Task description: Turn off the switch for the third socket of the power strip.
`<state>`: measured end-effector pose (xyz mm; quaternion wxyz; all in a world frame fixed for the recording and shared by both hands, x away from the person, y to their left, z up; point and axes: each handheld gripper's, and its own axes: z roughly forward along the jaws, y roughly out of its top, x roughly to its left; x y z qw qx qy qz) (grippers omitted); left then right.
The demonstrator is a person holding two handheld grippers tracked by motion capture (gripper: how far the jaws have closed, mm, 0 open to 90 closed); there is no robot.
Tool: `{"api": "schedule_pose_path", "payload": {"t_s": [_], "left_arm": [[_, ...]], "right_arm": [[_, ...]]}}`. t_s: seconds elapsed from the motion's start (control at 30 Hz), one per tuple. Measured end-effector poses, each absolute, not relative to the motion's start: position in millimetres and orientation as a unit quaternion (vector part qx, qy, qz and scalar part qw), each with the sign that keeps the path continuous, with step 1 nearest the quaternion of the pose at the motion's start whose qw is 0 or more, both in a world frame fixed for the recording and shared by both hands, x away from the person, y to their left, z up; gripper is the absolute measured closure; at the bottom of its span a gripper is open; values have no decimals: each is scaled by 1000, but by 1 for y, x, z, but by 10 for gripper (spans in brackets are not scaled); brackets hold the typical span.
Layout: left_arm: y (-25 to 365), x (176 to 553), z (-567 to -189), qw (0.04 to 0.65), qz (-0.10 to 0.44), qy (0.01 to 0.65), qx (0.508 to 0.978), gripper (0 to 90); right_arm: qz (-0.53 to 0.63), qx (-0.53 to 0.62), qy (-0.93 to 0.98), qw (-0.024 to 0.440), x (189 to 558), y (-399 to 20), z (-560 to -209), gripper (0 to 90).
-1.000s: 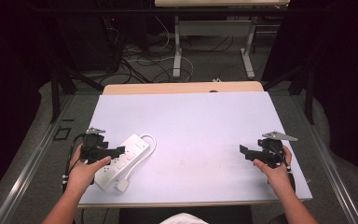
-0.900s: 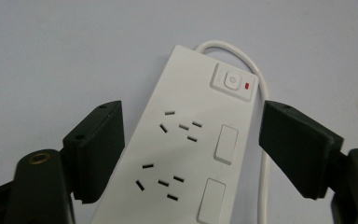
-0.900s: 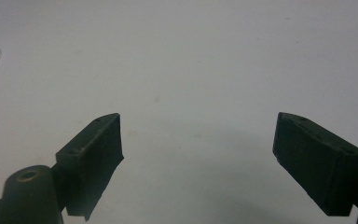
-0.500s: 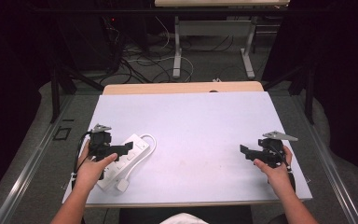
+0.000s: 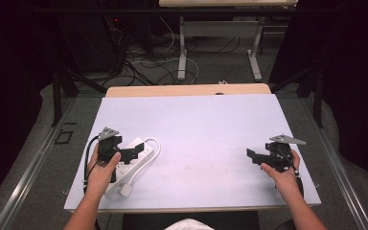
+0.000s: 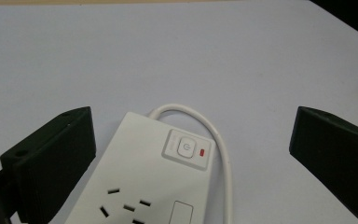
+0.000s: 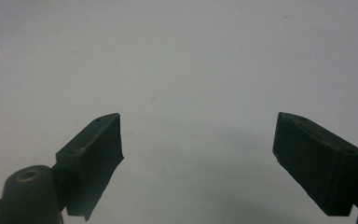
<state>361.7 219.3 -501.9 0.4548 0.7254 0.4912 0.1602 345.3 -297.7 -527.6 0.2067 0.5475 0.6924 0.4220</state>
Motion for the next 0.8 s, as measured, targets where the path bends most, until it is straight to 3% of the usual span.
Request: {"api": "schedule_pose_path", "payload": {"t_s": [0.8], "left_arm": [[190, 344, -514, 458, 149, 446, 754, 2]], "right_arm": [[422, 541, 697, 209, 346, -297, -529, 152]]}}
